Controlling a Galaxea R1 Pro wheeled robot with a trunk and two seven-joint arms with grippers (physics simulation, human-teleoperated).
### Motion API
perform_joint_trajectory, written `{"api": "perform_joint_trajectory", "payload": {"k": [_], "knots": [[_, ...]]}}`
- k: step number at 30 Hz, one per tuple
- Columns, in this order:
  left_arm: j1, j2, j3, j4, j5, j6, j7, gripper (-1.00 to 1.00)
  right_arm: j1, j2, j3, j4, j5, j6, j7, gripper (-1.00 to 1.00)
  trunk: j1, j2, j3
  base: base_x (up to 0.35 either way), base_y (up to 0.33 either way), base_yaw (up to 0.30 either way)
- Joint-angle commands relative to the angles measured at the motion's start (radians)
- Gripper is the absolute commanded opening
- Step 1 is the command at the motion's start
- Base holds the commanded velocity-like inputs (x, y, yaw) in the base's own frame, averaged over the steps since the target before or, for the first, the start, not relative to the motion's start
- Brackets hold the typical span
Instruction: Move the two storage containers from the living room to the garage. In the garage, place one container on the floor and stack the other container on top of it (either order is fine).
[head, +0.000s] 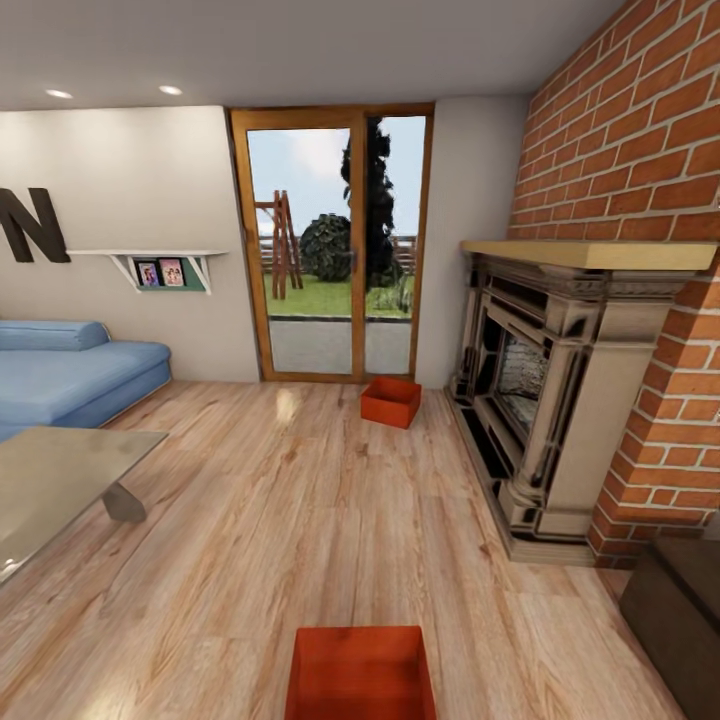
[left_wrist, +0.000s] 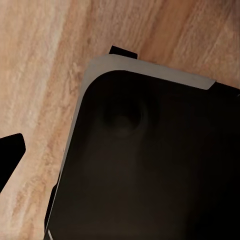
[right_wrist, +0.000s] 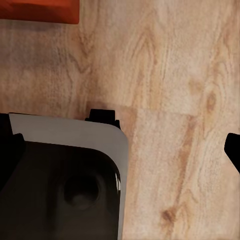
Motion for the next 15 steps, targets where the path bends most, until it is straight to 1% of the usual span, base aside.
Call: {"api": "perform_joint_trajectory", "payload": {"k": [1,3,6,15], "knots": [[0.0,0.0,0.004,-0.001,0.001,-0.002,0.001,1.0,-0.001,0.0,0.007,0.003,-0.007,-0.005,0.002,1.0,0.0,-0.001,-0.001,0.0,-0.179,0.0],[0.0,0.0,0.004,-0.001,0.001,-0.002,0.001,1.0,-0.001,0.0,0.007,0.003,-0.007,-0.005,0.002,1.0,0.0,-0.001,-0.001,0.0,-0.171,0.0],[0.0,0.0,0.005,-0.001,0.002,-0.002,0.001,1.0,-0.001,0.0,0.007,0.003,-0.007,-0.005,0.002,1.0,0.0,-0.001,-0.001,0.0,-0.079,0.0],[0.0,0.0,0.006,-0.001,0.002,-0.002,0.001,1.0,-0.001,0.0,0.007,0.003,-0.007,-0.006,0.002,1.0,0.0,-0.001,-0.001,-0.007,-0.001,0.0]]}}
